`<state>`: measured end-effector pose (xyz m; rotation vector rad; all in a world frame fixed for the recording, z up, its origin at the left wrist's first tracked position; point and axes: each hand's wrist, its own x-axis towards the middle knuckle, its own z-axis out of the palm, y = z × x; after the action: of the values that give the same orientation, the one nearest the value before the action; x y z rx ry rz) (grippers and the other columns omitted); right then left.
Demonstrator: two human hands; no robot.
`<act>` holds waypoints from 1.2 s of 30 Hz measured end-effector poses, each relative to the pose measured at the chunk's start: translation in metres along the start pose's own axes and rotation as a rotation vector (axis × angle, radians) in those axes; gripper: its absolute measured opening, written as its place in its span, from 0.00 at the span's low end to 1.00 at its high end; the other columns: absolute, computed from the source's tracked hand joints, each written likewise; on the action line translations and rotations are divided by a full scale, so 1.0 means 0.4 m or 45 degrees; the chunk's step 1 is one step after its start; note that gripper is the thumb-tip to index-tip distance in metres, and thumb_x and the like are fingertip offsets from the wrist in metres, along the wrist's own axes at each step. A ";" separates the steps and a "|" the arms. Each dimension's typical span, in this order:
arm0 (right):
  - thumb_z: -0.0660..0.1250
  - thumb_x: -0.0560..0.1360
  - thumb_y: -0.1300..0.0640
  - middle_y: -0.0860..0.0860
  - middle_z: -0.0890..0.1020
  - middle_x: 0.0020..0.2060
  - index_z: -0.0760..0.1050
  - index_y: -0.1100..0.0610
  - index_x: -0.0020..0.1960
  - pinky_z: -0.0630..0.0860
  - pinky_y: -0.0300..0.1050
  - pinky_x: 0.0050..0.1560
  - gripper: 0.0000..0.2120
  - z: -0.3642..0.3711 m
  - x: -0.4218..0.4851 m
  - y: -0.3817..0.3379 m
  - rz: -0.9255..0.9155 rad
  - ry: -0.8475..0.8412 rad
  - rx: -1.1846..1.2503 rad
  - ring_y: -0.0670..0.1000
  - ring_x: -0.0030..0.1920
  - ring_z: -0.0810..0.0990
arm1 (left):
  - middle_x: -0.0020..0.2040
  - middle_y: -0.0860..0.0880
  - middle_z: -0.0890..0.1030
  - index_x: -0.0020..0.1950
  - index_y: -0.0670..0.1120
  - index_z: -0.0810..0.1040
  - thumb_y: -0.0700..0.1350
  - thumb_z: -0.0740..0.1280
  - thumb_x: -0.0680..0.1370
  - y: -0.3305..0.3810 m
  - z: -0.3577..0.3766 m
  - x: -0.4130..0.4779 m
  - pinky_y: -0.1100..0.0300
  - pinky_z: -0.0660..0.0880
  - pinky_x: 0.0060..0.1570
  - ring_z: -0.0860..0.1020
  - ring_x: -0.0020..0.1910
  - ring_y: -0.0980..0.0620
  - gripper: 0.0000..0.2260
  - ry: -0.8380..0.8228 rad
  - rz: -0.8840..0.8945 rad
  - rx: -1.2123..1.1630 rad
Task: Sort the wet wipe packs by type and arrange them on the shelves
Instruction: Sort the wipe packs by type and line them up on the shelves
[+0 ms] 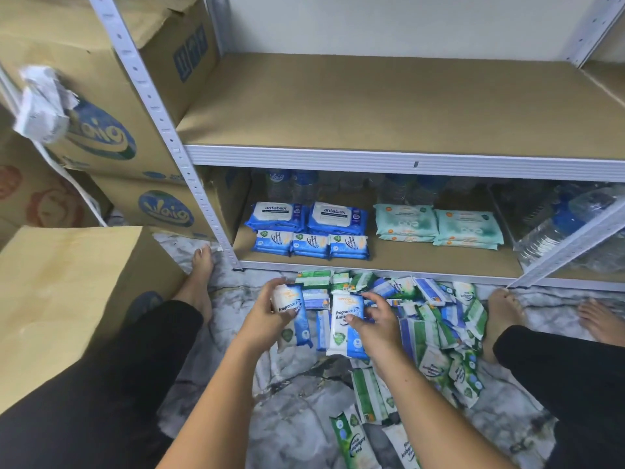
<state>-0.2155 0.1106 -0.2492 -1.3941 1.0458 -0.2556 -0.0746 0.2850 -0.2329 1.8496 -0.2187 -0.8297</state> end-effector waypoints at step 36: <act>0.72 0.74 0.67 0.50 0.84 0.51 0.76 0.48 0.63 0.83 0.52 0.46 0.23 0.508 0.524 0.258 0.074 0.210 -0.285 0.51 0.45 0.85 | 0.52 0.55 0.86 0.62 0.57 0.79 0.35 0.75 0.71 -0.368 -0.231 0.645 0.55 0.80 0.55 0.82 0.52 0.54 0.25 0.390 -0.177 0.251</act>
<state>0.0042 0.1245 -0.4669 -1.5597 1.2802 -0.2189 0.1426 0.2877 -0.4555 2.1685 0.0237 -0.6232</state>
